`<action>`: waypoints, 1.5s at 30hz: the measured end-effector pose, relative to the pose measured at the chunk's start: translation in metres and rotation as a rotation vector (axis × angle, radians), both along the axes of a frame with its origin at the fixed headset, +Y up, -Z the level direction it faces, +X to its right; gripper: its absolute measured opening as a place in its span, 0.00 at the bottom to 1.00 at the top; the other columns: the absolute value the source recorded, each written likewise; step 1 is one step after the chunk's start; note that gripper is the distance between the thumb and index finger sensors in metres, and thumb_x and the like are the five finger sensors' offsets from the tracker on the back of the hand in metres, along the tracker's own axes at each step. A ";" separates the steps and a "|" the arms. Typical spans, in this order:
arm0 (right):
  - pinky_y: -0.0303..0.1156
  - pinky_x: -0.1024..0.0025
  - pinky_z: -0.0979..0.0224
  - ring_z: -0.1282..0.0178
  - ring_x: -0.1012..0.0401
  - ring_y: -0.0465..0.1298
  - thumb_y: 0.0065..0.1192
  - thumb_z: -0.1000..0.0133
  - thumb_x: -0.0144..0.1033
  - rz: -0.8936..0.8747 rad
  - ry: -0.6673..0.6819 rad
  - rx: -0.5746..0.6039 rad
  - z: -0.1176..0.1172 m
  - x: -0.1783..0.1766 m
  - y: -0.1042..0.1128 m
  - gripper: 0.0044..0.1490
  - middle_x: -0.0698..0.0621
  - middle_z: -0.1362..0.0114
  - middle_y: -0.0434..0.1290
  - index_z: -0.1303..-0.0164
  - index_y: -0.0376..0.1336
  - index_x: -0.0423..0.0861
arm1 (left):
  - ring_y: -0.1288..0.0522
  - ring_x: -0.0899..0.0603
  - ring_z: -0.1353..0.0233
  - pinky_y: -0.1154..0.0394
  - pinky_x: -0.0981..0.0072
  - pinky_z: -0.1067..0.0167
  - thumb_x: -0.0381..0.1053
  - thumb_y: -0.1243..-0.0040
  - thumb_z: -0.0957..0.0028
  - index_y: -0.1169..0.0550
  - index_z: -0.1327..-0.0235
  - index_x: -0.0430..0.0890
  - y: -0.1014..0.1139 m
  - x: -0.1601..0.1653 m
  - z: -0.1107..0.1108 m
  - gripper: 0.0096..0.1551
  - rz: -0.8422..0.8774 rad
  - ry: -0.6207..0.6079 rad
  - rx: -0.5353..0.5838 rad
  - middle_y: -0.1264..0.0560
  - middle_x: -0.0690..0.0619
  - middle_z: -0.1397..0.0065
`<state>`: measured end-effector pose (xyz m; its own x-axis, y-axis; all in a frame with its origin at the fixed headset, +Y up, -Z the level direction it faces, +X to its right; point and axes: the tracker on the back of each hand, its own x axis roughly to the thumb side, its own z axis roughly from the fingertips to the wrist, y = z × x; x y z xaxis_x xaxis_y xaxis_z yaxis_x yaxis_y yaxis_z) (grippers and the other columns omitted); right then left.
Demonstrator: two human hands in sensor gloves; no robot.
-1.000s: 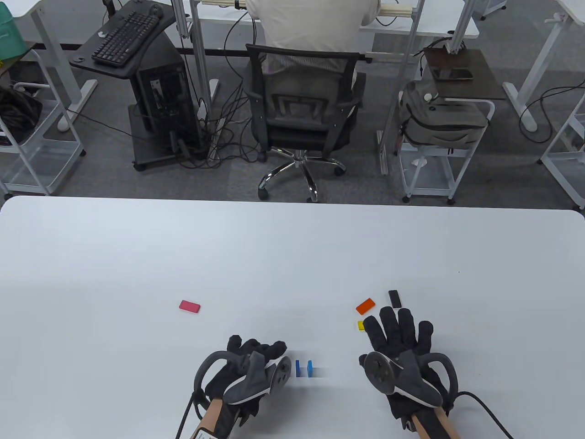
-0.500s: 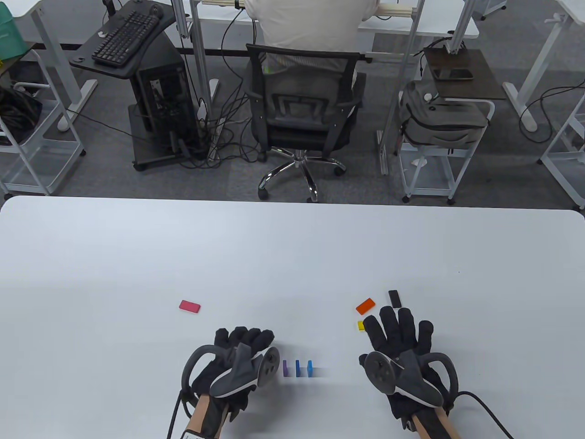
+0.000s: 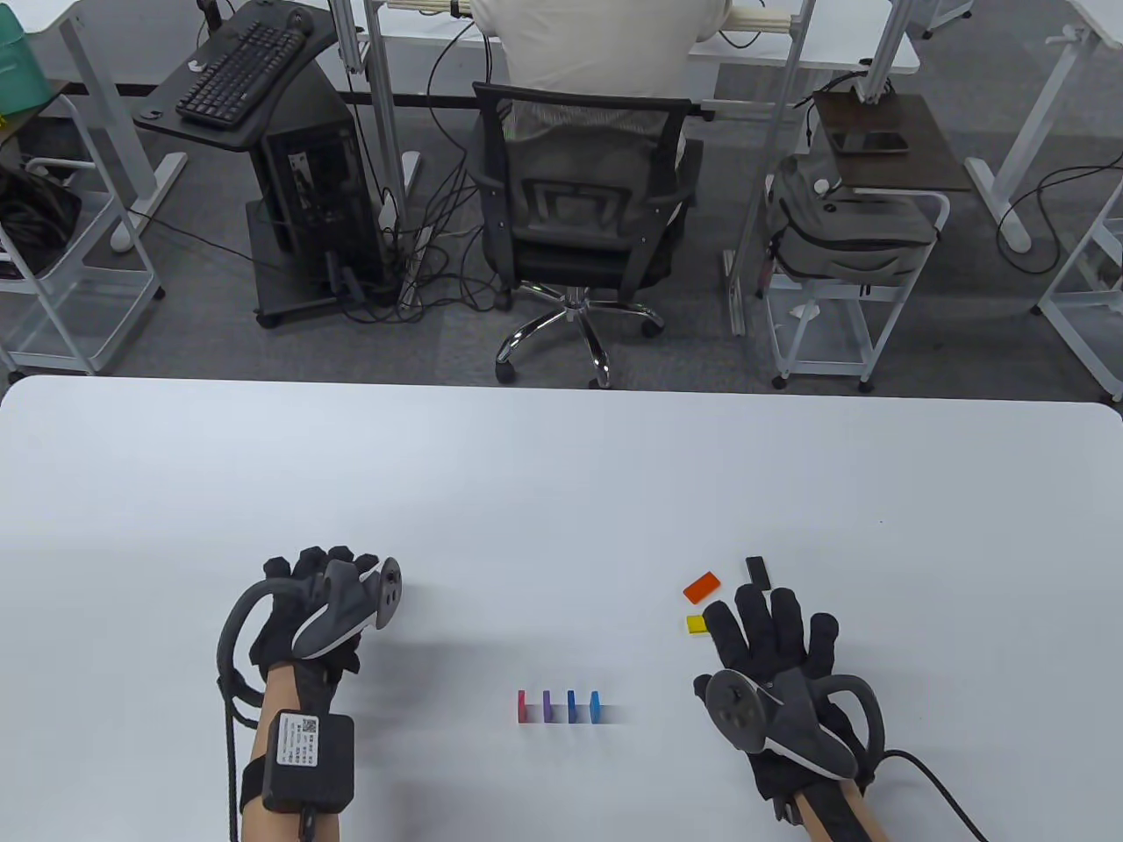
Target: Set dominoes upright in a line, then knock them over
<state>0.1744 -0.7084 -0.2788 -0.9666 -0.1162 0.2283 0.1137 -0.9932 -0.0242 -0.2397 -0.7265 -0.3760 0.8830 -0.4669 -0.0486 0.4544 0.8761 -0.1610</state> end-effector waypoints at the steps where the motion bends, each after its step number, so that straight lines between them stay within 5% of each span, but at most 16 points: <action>1: 0.34 0.24 0.27 0.17 0.29 0.36 0.42 0.34 0.55 0.003 -0.005 0.000 -0.001 0.001 0.000 0.48 0.32 0.10 0.35 0.12 0.34 0.45 | 0.33 0.53 0.14 0.39 0.43 0.20 0.63 0.41 0.53 0.39 0.28 0.74 -0.007 -0.001 -0.006 0.37 -0.038 -0.012 -0.009 0.35 0.67 0.15; 11: 0.34 0.24 0.27 0.17 0.29 0.36 0.42 0.34 0.55 0.025 -0.020 -0.019 -0.006 0.002 -0.006 0.47 0.32 0.10 0.35 0.12 0.34 0.45 | 0.31 0.58 0.16 0.38 0.45 0.20 0.64 0.41 0.56 0.36 0.35 0.78 -0.036 0.006 -0.042 0.33 -0.116 -0.063 -0.058 0.31 0.75 0.22; 19: 0.34 0.24 0.27 0.17 0.29 0.36 0.42 0.34 0.55 0.034 -0.025 -0.034 -0.008 0.002 -0.008 0.47 0.32 0.10 0.35 0.12 0.34 0.45 | 0.27 0.65 0.22 0.35 0.48 0.21 0.63 0.39 0.59 0.28 0.45 0.77 -0.048 0.008 -0.043 0.26 -0.128 -0.116 0.015 0.24 0.79 0.31; 25: 0.34 0.24 0.27 0.17 0.29 0.36 0.42 0.34 0.55 0.026 -0.023 -0.030 -0.008 0.002 -0.007 0.47 0.32 0.10 0.35 0.12 0.34 0.45 | 0.29 0.58 0.20 0.36 0.47 0.22 0.60 0.47 0.53 0.32 0.36 0.70 -0.054 0.015 -0.036 0.28 -0.166 -0.139 -0.035 0.27 0.71 0.26; 32: 0.34 0.24 0.27 0.17 0.29 0.36 0.42 0.34 0.55 0.005 -0.029 -0.022 -0.007 0.006 -0.004 0.48 0.32 0.10 0.34 0.12 0.33 0.45 | 0.27 0.51 0.24 0.36 0.42 0.24 0.54 0.56 0.45 0.39 0.24 0.55 -0.014 0.044 -0.009 0.32 0.107 -0.159 0.083 0.25 0.59 0.26; 35: 0.34 0.24 0.27 0.17 0.29 0.36 0.42 0.34 0.55 -0.003 -0.025 -0.017 -0.006 0.006 -0.002 0.48 0.32 0.10 0.34 0.12 0.33 0.45 | 0.28 0.51 0.24 0.37 0.42 0.23 0.52 0.57 0.42 0.43 0.21 0.61 0.005 0.064 0.018 0.33 0.240 -0.228 0.155 0.26 0.60 0.26; 38: 0.34 0.24 0.27 0.17 0.29 0.36 0.42 0.34 0.55 -0.010 -0.017 -0.014 -0.004 0.005 -0.002 0.48 0.32 0.10 0.34 0.12 0.33 0.45 | 0.28 0.52 0.23 0.37 0.43 0.23 0.52 0.57 0.42 0.36 0.28 0.68 0.014 0.082 0.042 0.27 0.296 -0.280 0.199 0.26 0.62 0.25; 45: 0.34 0.24 0.27 0.17 0.29 0.36 0.42 0.34 0.55 -0.008 -0.002 -0.003 0.000 0.002 0.000 0.48 0.32 0.10 0.34 0.12 0.33 0.45 | 0.26 0.56 0.24 0.35 0.45 0.23 0.55 0.53 0.45 0.36 0.31 0.65 0.014 0.107 0.086 0.26 0.284 -0.345 0.210 0.24 0.66 0.26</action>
<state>0.1764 -0.7082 -0.2789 -0.9681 -0.1078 0.2263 0.1058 -0.9942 -0.0211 -0.1330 -0.7122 -0.2897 0.9552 -0.2168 0.2015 0.1886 0.9705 0.1500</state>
